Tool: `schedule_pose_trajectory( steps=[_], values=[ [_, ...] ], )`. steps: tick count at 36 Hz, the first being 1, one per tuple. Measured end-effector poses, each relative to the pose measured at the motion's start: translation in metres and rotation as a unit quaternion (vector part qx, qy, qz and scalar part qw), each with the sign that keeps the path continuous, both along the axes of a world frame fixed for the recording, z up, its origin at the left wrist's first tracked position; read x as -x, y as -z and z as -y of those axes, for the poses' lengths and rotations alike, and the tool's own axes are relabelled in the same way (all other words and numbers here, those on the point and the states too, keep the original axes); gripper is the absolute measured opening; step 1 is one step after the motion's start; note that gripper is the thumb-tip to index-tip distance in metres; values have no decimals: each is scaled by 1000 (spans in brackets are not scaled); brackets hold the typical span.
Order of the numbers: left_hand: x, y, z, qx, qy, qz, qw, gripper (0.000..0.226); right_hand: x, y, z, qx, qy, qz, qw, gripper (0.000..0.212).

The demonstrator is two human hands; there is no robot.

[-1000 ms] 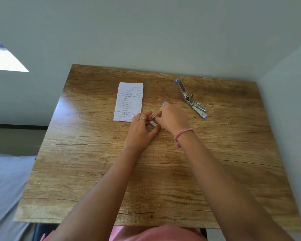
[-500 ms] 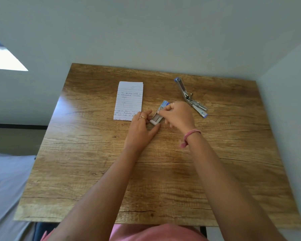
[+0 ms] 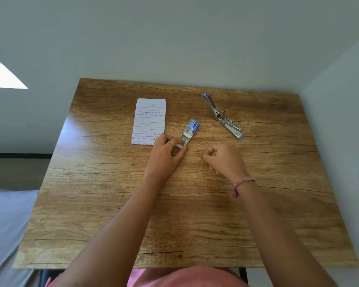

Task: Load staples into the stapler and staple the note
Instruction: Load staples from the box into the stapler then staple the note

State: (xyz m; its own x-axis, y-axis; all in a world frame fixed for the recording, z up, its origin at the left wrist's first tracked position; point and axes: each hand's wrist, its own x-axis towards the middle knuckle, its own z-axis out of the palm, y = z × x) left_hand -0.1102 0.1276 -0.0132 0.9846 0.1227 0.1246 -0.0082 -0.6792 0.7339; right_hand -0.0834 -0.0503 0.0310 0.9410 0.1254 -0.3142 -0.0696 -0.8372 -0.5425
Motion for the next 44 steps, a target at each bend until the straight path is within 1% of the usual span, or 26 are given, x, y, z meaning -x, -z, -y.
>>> schedule_pose_trajectory(
  steps=[4, 7, 10, 13, 18, 21, 26, 33, 38, 42, 44],
  values=[
    [0, 0, 1, -10, 3, -1, 1000, 31, 2, -1, 7, -27, 5, 8, 1000, 19],
    [0, 0, 1, -9, 5, -1, 1000, 31, 1, -1, 21, -83, 58, 28, 994, 10],
    [1, 0, 1, -7, 7, 3, 1000, 31, -2, 5, 35, -105, 117, 56, 986, 8],
    [1, 0, 1, -7, 6, 8, 1000, 31, -5, 13, 44, -118, 142, 77, 980, 7],
    [0, 1, 1, -8, 8, 7, 1000, 32, -3, 22, 50, -141, 121, 90, 978, 12],
    [0, 2, 0, -9, 8, 4, 1000, 33, -3, 24, 52, -140, 90, 84, 982, 18],
    [-1, 2, 1, -5, 4, 2, 1000, 34, -6, 24, 53, -144, 78, 92, 982, 24],
    [-1, 2, 1, 9, 1, -15, 1000, 39, -8, 28, 51, -124, 61, 123, 983, 17],
    [-2, 4, 1, 11, -7, -28, 1000, 45, -11, 27, 49, -92, 54, 126, 986, 11],
    [-3, 6, 1, 32, -25, -20, 999, 48, -15, 20, 34, -120, 51, 131, 983, 10],
    [-3, 7, 1, 36, -26, -13, 999, 45, -18, 15, 18, -125, 17, 128, 984, 10]
  ],
)
